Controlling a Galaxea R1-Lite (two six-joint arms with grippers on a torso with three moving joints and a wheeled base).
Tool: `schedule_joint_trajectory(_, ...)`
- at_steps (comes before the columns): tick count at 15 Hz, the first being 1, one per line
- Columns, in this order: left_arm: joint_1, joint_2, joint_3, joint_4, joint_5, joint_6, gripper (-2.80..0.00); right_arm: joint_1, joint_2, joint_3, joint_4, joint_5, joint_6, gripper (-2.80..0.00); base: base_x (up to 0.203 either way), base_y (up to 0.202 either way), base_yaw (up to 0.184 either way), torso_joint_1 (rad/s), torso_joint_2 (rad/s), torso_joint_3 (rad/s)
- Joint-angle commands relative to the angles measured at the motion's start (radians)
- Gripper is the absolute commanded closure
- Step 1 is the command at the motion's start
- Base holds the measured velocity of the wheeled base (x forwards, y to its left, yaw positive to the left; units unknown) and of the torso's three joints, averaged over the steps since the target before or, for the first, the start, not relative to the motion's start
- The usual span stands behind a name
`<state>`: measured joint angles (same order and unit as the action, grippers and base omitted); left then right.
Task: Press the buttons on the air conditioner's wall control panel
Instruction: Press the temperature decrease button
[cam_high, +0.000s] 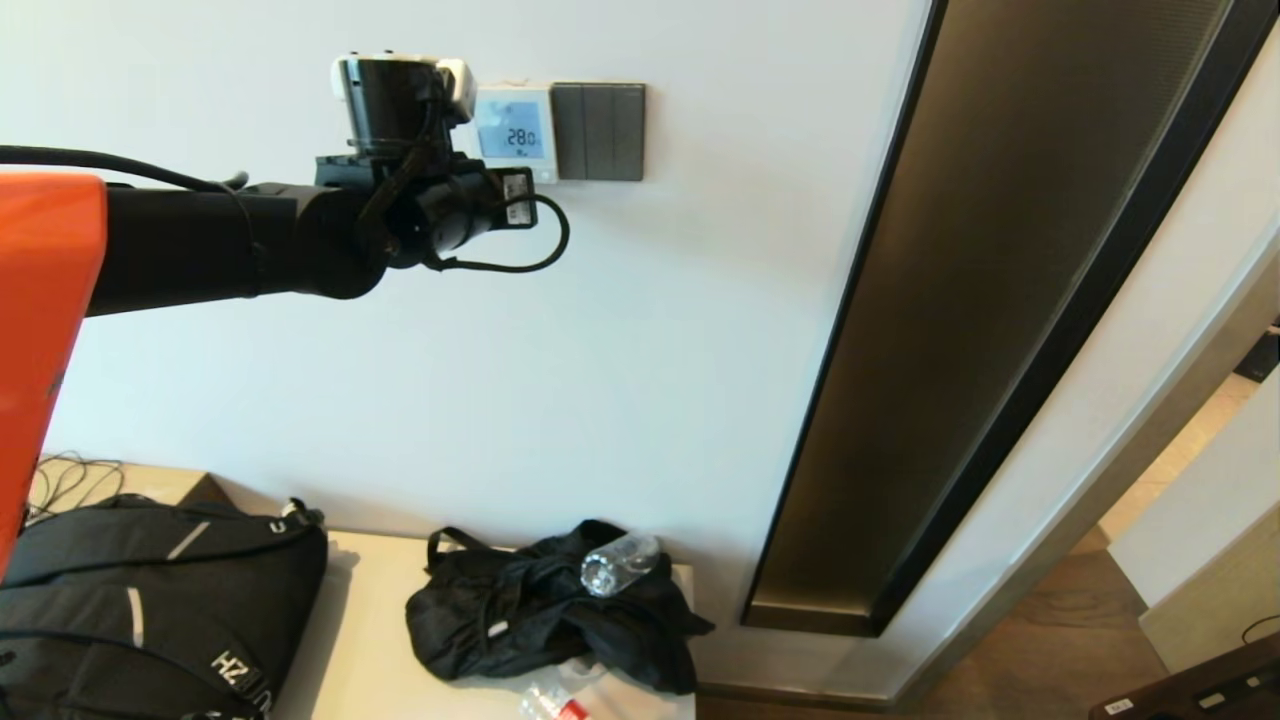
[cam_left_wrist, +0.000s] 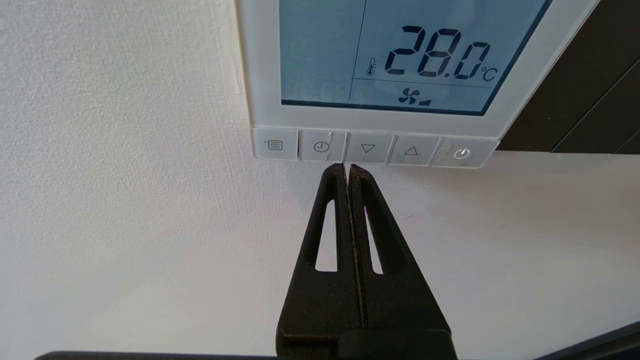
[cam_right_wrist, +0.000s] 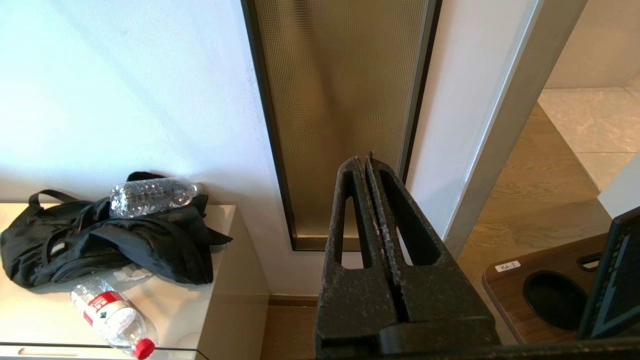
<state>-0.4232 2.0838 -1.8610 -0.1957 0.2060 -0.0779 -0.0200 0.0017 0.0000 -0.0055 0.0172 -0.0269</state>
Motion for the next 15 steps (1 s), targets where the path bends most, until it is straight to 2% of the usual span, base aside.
schedule_joint_trajectory(1, -0.001, -0.022, 0.028, -0.010, 0.002, -0.002, 0.00, 0.000, 0.001, 0.001, -0.001, 0.001, -0.001, 0.00, 0.000, 0.000, 0.000, 0.000, 0.00, 0.000)
schedule_joint_trajectory(5, -0.003, -0.078, 0.098, -0.024, 0.000, 0.000, 0.00, 0.000, 0.001, 0.001, -0.001, 0.000, -0.001, 0.00, 0.000, 0.000, 0.000, 0.000, 0.00, 0.000)
schedule_joint_trajectory(15, -0.024, -0.024, 0.008, -0.003, -0.005, 0.000, 0.00, 0.000, 0.001, 0.001, -0.001, 0.001, -0.001, 0.00, 0.000, 0.000, 0.000, 0.000, 0.00, 0.000)
